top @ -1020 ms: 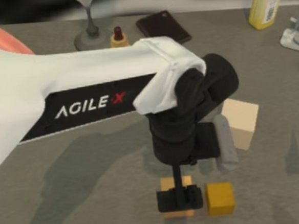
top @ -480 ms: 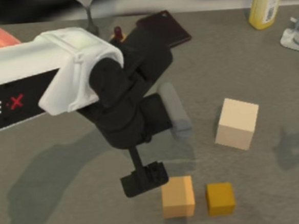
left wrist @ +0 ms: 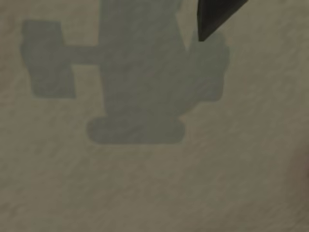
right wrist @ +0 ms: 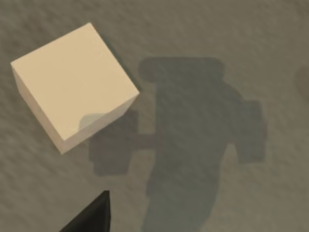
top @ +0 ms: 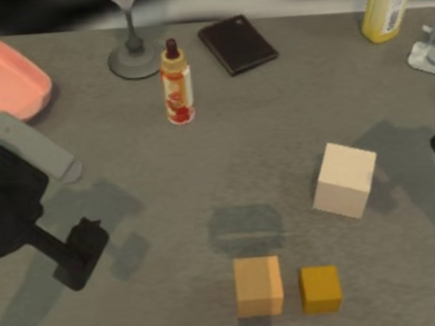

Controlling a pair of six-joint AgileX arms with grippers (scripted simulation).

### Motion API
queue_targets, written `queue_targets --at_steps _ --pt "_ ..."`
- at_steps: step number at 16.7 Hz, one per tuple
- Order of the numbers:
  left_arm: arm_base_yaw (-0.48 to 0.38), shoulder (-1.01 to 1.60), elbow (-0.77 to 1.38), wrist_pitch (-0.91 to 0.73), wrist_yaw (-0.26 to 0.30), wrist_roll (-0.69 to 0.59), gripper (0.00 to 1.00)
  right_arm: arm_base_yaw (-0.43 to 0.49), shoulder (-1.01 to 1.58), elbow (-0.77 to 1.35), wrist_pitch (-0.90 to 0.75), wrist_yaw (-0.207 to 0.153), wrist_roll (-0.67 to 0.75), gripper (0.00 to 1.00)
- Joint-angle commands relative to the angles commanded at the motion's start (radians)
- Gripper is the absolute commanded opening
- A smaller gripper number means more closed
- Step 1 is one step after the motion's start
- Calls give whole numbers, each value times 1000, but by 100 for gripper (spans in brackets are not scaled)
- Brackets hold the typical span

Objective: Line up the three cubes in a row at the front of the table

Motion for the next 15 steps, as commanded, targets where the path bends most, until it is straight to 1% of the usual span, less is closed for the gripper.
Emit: queue_targets --at_steps 4,8,12,15 --pt "178 -388 -302 198 0 -123 100 75 402 303 -218 -1 -146 100" --pt "310 -676 -509 371 5 -220 100 136 713 559 -389 -1 -265 100" --pt "392 -858 -617 498 12 -288 100 175 916 731 -493 1 -342 100" --pt "412 -911 -642 534 15 -306 100 185 964 777 -519 2 -362 100"
